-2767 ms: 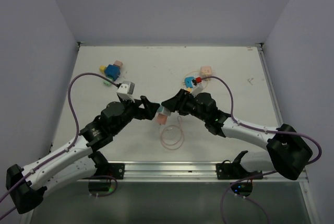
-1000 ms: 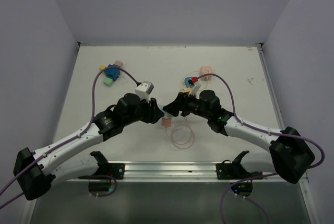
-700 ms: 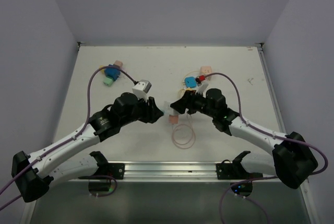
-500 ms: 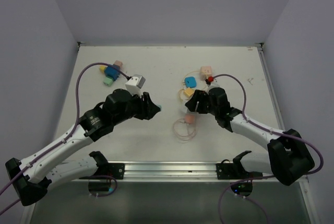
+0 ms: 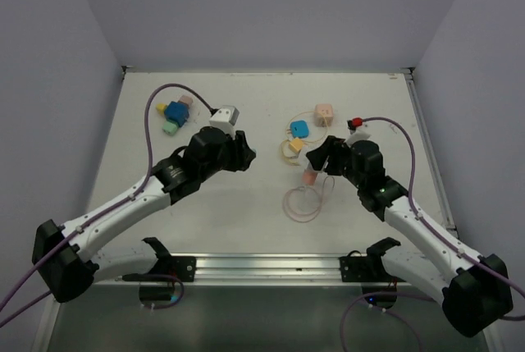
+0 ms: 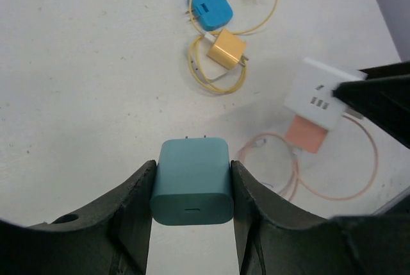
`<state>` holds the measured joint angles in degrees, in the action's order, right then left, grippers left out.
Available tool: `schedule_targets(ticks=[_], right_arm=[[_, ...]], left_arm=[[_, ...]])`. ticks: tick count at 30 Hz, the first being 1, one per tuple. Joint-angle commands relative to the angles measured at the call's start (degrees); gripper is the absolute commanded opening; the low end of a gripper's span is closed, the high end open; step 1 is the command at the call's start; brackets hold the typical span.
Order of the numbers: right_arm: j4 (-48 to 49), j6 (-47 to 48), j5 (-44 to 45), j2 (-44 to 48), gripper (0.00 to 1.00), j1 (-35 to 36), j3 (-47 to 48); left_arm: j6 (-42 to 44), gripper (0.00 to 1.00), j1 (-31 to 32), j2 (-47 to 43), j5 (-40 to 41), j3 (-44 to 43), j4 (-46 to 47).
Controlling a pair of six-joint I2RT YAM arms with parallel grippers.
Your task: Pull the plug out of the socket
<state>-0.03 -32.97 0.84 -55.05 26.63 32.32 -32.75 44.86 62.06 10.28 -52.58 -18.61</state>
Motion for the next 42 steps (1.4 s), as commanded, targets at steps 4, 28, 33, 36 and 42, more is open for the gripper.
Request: schedule_targets(ticks=[4, 28, 33, 36, 42], right_arm=[[-2.52, -4.20, 2.15, 10.64, 0.00, -1.32, -2.07], [-3.04, -14.49, -4.62, 18.13, 0.00, -1.32, -2.87], [-2.34, -15.19, -4.71, 17.52, 0.00, -1.32, -3.49], [-1.55, -15.98, -5.06, 16.90, 0.00, -1.41, -3.92], [-1.37, -17.21, -4.71, 17.08, 0.00, -1.41, -4.02]], left_arm=[[4.89, 0.00, -6.45, 15.52, -3.08, -2.87, 17.64], [4.81, 0.31, -6.98, 58.52, -0.44, -27.67, 33.11], [5.07, 0.58, -6.89, 55.89, -0.35, -23.02, 35.92], [5.59, 0.72, -6.89, 53.35, 0.00, -20.64, 37.15], [5.42, 0.84, -6.89, 45.90, -0.18, -15.02, 37.51]])
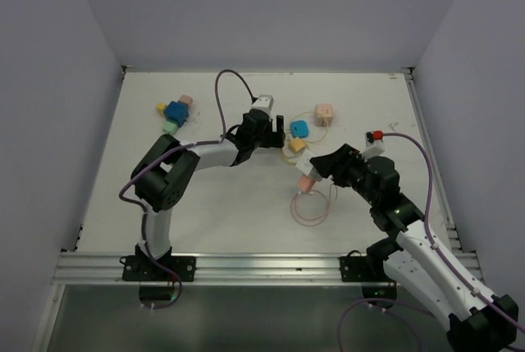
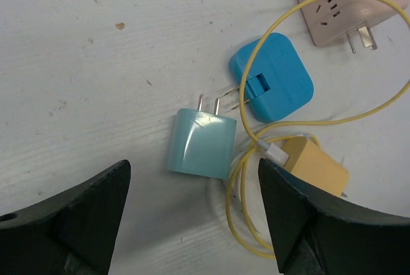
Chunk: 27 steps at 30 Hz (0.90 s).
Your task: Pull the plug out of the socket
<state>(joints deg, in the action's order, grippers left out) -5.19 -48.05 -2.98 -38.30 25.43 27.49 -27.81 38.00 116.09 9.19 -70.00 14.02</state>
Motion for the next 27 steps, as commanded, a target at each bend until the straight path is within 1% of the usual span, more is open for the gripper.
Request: schedule_targets(ticks=[1, 2, 3, 5, 6, 7, 8, 9, 10, 13, 15, 17, 18, 22, 26, 27], right_arm=[[3.78, -2.39, -0.71, 0.42, 0.00, -0.21, 0.99], [3.78, -2.57, -0.27, 0.42, 0.00, -0.21, 1.17], [3.78, -2.75, -0.09, 0.16, 0.00, -0.21, 1.52], [3.35, -3.45, 0.52, -0.10, 0.00, -0.21, 1.78], [3.52, -3.71, 0.61, -0.36, 0.00, -0.21, 1.87], [3.96, -3.98, 0.44, -0.63, 0.00, -0.21, 1.78], [4.31, -4.59, 0.09, -0.63, 0.00, -0.21, 1.78], [4.66, -4.94, 0.00, -0.89, 0.00, -0.29, 1.61], [4.92, -5.64, -0.35, -1.33, 0.00, -0.29, 1.52], [7.73, -6.35, -1.58, -2.03, 0.00, -0.29, 1.26], [8.44, -6.09, -2.81, -2.65, 0.00, -0.29, 1.78], [9.32, -5.65, -3.60, -3.62, 0.00, -0.29, 2.22], [9.50, -5.74, -4.22, -3.88, 0.00, -0.29, 2.74], [11.33, -6.17, -6.94, -5.55, 0.00, -0.29, 3.63], [12.92, -7.40, -9.05, -6.87, 0.00, -0.29, 3.37], [13.10, -7.49, -9.23, -7.05, 0.00, -0.21, 3.02]], left_arm=[[0.48, 0.85, -0.12, -9.82, 0.74, 5.19, 5.66], [0.48, 0.86, -0.03, -11.57, 0.83, 6.70, 5.84], [0.48, 0.87, -0.03, -15.33, 0.92, 8.28, 5.84], [0.30, 0.88, 0.06, -19.57, 0.92, 13.38, 5.93], [0.13, 0.88, -0.03, -24.20, 1.09, 15.40, 6.19], [0.04, 0.91, 0.06, -26.60, 1.35, 18.90, 6.45], [-0.05, 0.91, 0.06, -28.97, 1.53, 20.59, 6.46], [0.04, 0.93, 0.15, -33.43, 1.53, 22.08, 6.28], [0.13, 0.95, 0.32, -35.56, 1.88, 24.01, 4.45], [1.27, 0.96, 1.72, -42.95, 2.06, 26.83, 0.50], [1.97, 0.98, 3.82, -47.51, 1.80, 28.15, -0.74], [2.15, 1.00, 5.67, -50.34, 1.01, 29.74, -2.06], [1.97, 1.00, 7.77, -52.53, 1.09, 30.18, -3.03], [-0.22, 1.00, 11.92, -55.36, -0.05, 30.71, -7.68], [-1.89, 0.99, 15.96, -57.73, 0.38, 32.38, -6.38], [-2.42, 1.00, 17.79, -57.47, 1.00, 32.21, -6.20]])
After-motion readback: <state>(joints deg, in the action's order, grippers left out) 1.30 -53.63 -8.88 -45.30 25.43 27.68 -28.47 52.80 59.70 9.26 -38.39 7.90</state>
